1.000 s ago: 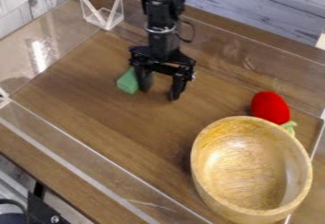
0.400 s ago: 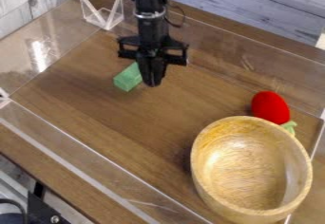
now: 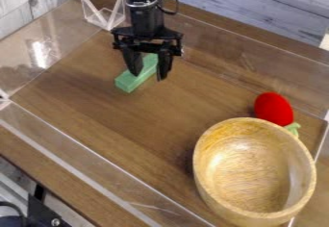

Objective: Put the green block in the brown bowl

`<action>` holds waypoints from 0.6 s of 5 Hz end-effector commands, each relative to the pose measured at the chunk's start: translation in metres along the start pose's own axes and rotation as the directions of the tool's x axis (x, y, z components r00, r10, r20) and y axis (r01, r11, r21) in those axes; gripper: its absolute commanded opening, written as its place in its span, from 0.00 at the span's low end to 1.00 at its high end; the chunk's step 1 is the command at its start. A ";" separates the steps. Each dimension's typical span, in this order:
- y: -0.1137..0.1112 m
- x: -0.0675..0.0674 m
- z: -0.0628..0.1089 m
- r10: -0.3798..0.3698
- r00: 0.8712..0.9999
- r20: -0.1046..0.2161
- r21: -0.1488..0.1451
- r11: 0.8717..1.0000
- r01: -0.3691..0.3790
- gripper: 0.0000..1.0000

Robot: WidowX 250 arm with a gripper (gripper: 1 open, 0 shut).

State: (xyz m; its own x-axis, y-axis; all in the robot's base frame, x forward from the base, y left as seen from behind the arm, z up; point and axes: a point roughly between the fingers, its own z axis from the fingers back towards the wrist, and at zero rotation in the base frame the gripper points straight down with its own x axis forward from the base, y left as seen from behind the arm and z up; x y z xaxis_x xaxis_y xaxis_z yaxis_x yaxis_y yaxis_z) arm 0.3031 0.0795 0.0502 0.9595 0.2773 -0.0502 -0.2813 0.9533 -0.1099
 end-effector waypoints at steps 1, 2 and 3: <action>0.002 0.008 0.022 0.028 0.996 0.085 -0.003 1.000 -0.028 0.00; -0.012 0.000 0.021 0.003 0.996 0.090 -0.017 1.000 -0.001 0.00; -0.023 -0.005 0.020 -0.028 0.995 0.094 -0.029 0.999 0.031 1.00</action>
State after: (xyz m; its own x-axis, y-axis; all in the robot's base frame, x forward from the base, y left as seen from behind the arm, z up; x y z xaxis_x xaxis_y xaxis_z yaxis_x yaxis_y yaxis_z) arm 0.2990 0.0581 0.0508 0.9631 0.2677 -0.0284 -0.2690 0.9529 -0.1404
